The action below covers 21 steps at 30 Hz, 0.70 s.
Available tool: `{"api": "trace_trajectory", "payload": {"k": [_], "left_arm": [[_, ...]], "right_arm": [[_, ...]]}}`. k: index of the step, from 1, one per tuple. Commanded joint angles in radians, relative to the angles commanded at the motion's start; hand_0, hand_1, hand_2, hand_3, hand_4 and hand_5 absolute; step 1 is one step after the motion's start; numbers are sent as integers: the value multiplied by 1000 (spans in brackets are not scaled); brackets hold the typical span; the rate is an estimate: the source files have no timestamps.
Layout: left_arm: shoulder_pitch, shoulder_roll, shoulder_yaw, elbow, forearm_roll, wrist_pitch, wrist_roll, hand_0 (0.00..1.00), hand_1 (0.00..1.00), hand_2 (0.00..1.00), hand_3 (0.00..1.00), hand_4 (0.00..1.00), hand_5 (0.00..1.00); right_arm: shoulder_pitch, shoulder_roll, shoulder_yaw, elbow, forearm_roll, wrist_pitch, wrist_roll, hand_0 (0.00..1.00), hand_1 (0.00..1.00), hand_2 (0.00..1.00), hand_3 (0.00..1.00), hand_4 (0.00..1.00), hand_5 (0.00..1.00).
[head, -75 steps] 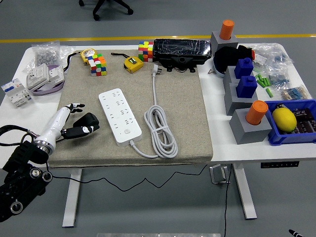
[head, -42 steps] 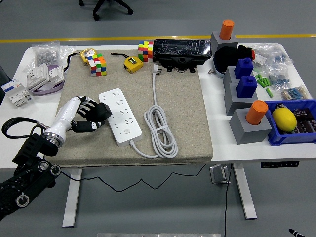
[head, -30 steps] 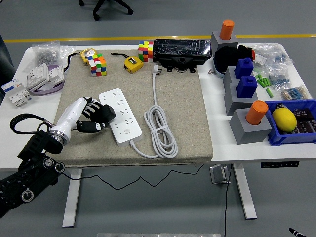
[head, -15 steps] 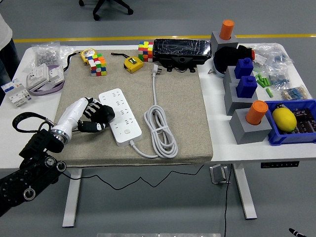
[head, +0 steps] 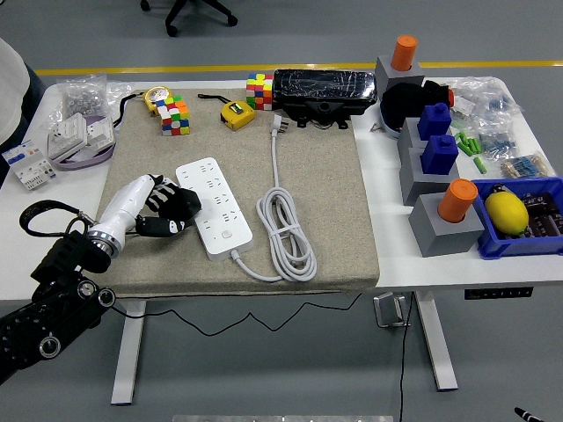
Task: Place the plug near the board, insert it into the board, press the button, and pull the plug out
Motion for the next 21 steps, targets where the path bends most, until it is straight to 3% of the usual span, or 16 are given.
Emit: {"api": "trace_trajectory", "payload": {"k": [12, 13, 18, 19, 21], "left_arm": [[-7, -7, 7, 6, -27, -22, -3, 460, 458, 475, 542, 627, 2], [-7, -7, 8, 8, -32, -26, -4, 750, 738, 689, 738, 998, 202], [-9, -9, 6, 11, -44, -26, -15, 750, 738, 689, 738, 998, 202], [-9, -9, 5, 11, -45, -25, -17, 784, 779, 736, 766, 998, 304], [-8, -9, 4, 11, -47, -25, -18, 784, 779, 736, 766, 998, 304]], "right_arm": [[2, 0, 5, 8, -3, 0, 0, 651, 647, 632, 559, 984, 552], [1, 1, 5, 8, -3, 0, 0, 651, 647, 631, 559, 984, 552], [-1, 1, 5, 7, -3, 0, -1, 651, 647, 631, 559, 984, 552], [-1, 1, 5, 6, -3, 0, -1, 654, 647, 631, 558, 984, 552], [-1, 1, 4, 7, -3, 0, -1, 654, 647, 631, 558, 984, 552]]}}
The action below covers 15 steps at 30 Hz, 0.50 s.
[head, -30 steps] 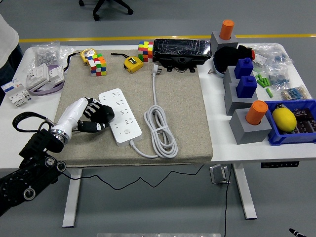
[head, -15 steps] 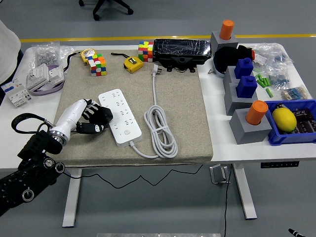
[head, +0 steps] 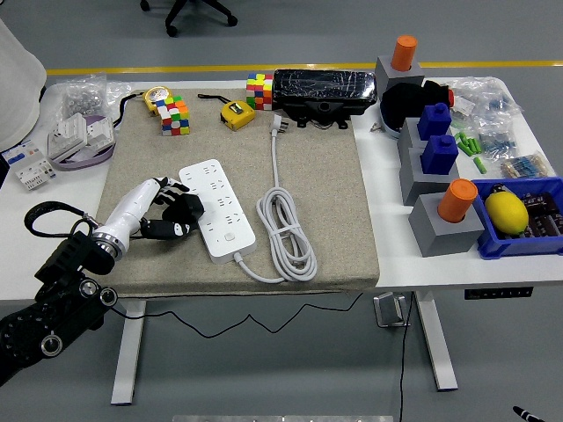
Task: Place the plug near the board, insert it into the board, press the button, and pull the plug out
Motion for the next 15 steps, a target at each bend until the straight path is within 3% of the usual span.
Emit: {"api": "trace_trajectory", "payload": {"k": [8, 9, 10, 15], "left_arm": [[19, 3, -34, -40, 5, 19, -12, 785, 774, 739, 767, 998, 357], [24, 4, -42, -53, 5, 31, -17, 785, 774, 739, 767, 998, 357], [34, 5, -54, -71, 7, 52, -27, 774, 771, 739, 765, 998, 433], [105, 27, -79, -190, 54, 155, -46, 774, 771, 739, 765, 998, 433]], "right_arm": [[2, 2, 6, 1, -2, 0, 0, 653, 647, 631, 559, 984, 552], [1, 2, 6, 1, -2, 0, 0, 653, 647, 631, 559, 984, 552], [2, 2, 6, 1, -3, 0, 0, 652, 647, 631, 558, 984, 552], [1, 1, 7, 2, -5, -1, 0, 652, 647, 631, 558, 984, 552]]}}
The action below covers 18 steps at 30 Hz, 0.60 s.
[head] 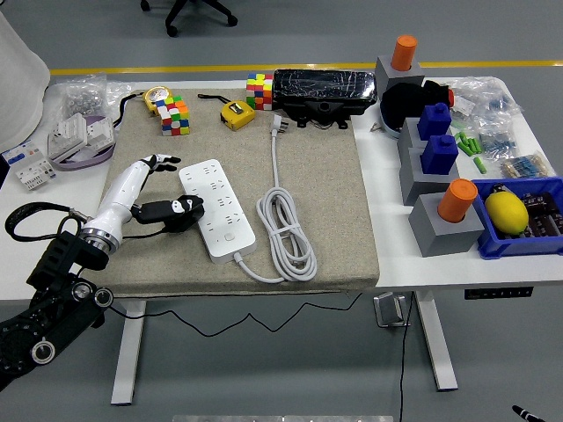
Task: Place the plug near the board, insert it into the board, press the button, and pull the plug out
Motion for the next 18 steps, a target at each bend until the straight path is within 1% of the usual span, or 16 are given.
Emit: {"api": "trace_trajectory", "payload": {"k": [1, 4, 6, 7, 8, 12, 13, 18], "left_arm": [[14, 7, 4, -27, 20, 10, 5, 776, 788, 744, 741, 913, 494], [60, 30, 24, -92, 75, 19, 27, 776, 788, 744, 741, 913, 494], [86, 42, 33, -123, 110, 17, 44, 776, 788, 744, 741, 913, 494], [95, 46, 37, -133, 119, 13, 53, 788, 791, 754, 739, 842, 519], [102, 50, 40, -142, 124, 9, 63, 788, 791, 754, 739, 842, 519], [120, 59, 52, -155, 131, 0, 77, 788, 791, 754, 739, 842, 519], [121, 59, 53, -155, 130, -1, 78, 786, 786, 753, 735, 821, 515], [107, 58, 70, -143, 117, -17, 90, 786, 786, 753, 735, 821, 515]], "right_arm": [[0, 0, 1, 0, 0, 0, 0, 651, 647, 631, 558, 984, 552], [-1, 0, 2, -1, -2, 0, 0, 651, 647, 631, 558, 984, 552], [-2, 0, 4, 0, -3, -1, 0, 651, 647, 631, 558, 984, 552], [-2, 0, 3, 0, -3, 0, 0, 653, 647, 631, 558, 983, 551], [-1, 0, 2, 0, -3, 0, 0, 653, 647, 631, 558, 983, 551], [0, 0, 3, 0, -4, -1, 0, 653, 647, 631, 558, 983, 551], [1, 0, 3, 1, -4, -1, 1, 651, 647, 631, 558, 983, 551], [4, -5, 0, 3, -4, -1, 1, 651, 647, 631, 558, 983, 551]]}}
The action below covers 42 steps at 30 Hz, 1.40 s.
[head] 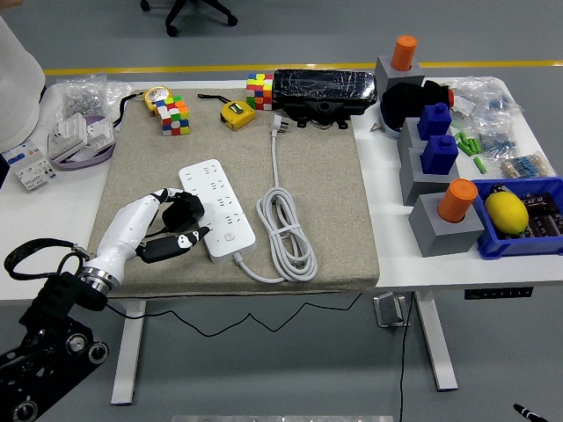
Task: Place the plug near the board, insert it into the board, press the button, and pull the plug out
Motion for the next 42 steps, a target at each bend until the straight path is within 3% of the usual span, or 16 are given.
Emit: {"api": "trace_trajectory", "payload": {"k": [20, 34, 42], "left_arm": [[-100, -37, 49, 48, -47, -38, 10, 781, 774, 734, 727, 801, 514], [-126, -62, 74, 70, -62, -48, 12, 781, 768, 732, 726, 802, 515], [-125, -63, 59, 47, -66, -43, 5, 781, 769, 730, 726, 802, 516]], "right_arm": [[2, -5, -13, 5, 5, 0, 0, 651, 647, 631, 557, 983, 551], [-4, -2, -10, 5, 5, 0, -1, 653, 647, 631, 557, 984, 552], [-3, 0, -3, 6, 5, 0, 0, 656, 647, 630, 557, 984, 551]]}}
